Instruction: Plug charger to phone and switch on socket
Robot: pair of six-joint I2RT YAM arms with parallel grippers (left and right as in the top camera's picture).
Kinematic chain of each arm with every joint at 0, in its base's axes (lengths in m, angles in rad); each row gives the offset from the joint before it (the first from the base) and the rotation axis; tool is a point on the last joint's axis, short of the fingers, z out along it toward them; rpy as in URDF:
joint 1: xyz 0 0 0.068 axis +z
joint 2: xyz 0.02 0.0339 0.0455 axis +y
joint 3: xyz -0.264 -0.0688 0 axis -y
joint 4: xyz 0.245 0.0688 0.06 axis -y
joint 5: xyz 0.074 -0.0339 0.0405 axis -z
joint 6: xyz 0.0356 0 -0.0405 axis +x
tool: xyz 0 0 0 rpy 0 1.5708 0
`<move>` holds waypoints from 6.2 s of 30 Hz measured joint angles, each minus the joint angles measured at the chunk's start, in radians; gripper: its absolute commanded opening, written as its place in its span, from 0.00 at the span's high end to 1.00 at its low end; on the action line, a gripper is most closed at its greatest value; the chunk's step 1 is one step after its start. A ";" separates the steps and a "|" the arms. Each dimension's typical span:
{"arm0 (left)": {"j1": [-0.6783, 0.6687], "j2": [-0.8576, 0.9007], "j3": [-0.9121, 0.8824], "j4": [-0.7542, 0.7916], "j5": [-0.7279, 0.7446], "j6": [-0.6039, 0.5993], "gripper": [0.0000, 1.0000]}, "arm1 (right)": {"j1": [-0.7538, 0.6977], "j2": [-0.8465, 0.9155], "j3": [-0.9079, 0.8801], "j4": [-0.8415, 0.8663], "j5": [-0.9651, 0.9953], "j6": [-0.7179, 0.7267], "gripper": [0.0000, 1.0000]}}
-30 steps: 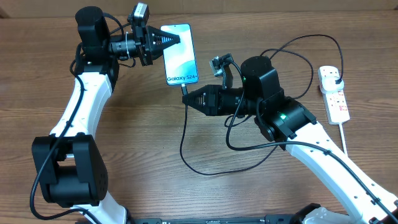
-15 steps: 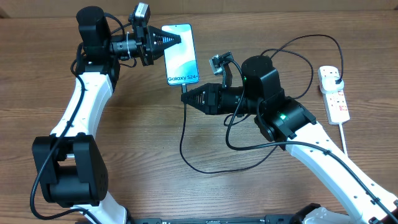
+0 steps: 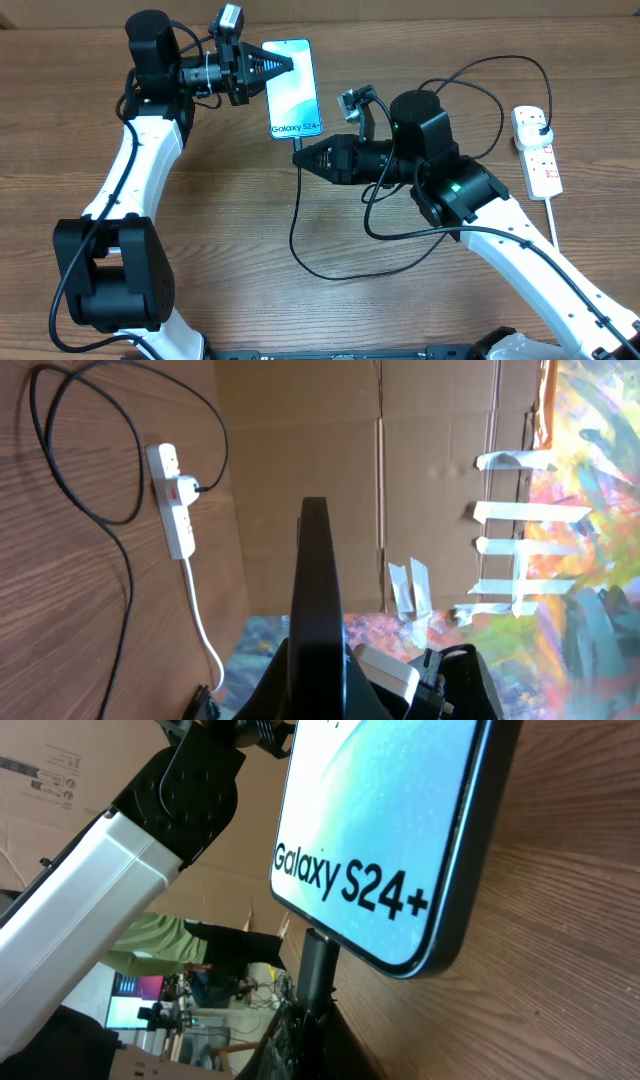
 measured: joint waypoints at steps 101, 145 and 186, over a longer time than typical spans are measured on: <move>-0.136 0.000 -0.002 -1.141 -0.353 1.145 0.96 | -0.176 0.000 -0.002 -0.650 0.272 -0.341 0.44; -0.136 0.000 -0.002 -0.895 -0.315 1.092 0.96 | -0.667 0.000 0.079 -0.617 0.170 -0.285 0.96; -0.136 0.179 -0.002 -0.711 -0.525 0.768 0.96 | -1.093 0.149 0.183 -0.642 0.167 -0.358 0.96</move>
